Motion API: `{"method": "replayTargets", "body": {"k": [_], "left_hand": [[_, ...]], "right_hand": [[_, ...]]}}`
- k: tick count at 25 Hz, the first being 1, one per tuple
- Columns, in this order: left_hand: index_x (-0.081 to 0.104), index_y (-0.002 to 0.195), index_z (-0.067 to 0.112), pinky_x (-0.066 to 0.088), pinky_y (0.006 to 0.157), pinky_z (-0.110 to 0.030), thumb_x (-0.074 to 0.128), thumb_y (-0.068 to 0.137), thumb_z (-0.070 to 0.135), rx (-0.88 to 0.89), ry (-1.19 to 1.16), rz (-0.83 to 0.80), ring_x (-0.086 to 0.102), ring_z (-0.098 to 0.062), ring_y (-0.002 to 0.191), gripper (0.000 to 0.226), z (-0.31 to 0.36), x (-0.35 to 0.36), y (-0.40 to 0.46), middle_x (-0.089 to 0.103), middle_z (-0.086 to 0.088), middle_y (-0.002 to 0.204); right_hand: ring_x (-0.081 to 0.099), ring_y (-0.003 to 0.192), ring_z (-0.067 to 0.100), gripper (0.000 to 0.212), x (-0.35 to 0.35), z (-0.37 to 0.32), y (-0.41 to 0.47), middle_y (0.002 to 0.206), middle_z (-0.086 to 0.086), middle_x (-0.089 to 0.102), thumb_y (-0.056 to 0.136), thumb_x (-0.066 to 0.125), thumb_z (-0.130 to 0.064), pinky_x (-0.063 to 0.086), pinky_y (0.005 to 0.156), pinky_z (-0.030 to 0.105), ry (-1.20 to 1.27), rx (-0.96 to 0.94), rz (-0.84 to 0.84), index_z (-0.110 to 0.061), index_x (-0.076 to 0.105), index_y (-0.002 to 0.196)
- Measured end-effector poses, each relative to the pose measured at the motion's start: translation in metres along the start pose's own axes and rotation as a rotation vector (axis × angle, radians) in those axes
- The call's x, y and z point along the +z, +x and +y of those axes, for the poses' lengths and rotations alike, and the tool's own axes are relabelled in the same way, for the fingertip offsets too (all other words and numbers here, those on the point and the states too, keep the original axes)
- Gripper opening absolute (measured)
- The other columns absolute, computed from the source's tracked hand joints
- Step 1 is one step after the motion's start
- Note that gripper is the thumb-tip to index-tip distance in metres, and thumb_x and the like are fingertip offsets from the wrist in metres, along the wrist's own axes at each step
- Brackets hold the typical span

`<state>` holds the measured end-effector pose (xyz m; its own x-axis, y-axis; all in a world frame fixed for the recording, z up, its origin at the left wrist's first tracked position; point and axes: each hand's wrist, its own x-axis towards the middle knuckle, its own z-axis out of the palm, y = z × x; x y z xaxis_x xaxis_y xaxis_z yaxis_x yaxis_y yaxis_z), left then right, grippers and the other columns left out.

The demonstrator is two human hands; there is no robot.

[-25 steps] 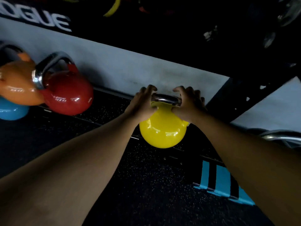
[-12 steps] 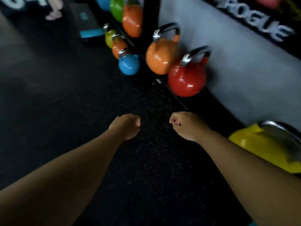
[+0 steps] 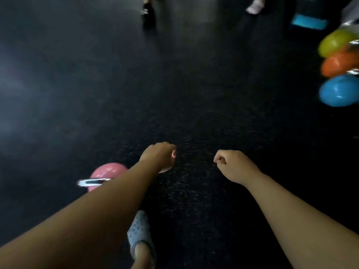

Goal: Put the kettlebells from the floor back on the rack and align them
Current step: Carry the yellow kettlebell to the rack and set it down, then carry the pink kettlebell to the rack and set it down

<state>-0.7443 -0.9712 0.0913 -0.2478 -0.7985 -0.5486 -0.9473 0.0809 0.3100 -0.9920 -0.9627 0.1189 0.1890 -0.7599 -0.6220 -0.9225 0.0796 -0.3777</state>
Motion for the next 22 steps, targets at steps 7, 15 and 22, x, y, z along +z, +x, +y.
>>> {"method": "replayTargets", "body": {"k": [7, 15, 22], "left_hand": [[0.064, 0.109, 0.027, 0.046, 0.09, -0.043, 0.054, 0.082, 0.017, -0.351, -0.112, 0.026, 0.056, -0.03, 0.113, 0.03, -0.264, 0.014, -0.076, 0.06, -0.006, 0.122], [0.043, 0.135, 0.028, 0.047, 0.096, -0.047, 0.066, 0.08, 0.018, -0.403, -0.078, -0.025, 0.046, -0.028, 0.121, 0.061, -0.384, 0.124, -0.105, 0.047, -0.005, 0.134], [0.064, 0.089, 0.026, 0.051, 0.071, -0.036, 0.073, 0.08, 0.024, -0.165, -0.09, -0.171, 0.06, -0.019, 0.083, 0.013, -0.394, 0.143, -0.059, 0.067, 0.0, 0.091]], "right_hand": [[0.063, 0.073, 0.016, 0.019, 0.129, -0.234, 0.113, 0.079, -0.009, 0.065, 0.087, 0.049, -0.021, 0.055, 0.067, 0.036, -0.113, -0.191, -0.147, -0.031, 0.065, 0.086], [0.049, 0.113, 0.03, 0.043, 0.302, -0.303, 0.164, 0.125, 0.006, 0.05, 0.086, 0.06, -0.03, 0.046, 0.095, 0.044, -0.308, -0.307, -0.315, -0.02, 0.05, 0.126], [0.06, 0.08, 0.027, 0.017, 0.341, -0.281, 0.188, 0.086, 0.007, 0.064, 0.079, 0.072, -0.028, 0.043, 0.066, 0.029, -0.196, -0.332, -0.264, -0.017, 0.059, 0.081]]}}
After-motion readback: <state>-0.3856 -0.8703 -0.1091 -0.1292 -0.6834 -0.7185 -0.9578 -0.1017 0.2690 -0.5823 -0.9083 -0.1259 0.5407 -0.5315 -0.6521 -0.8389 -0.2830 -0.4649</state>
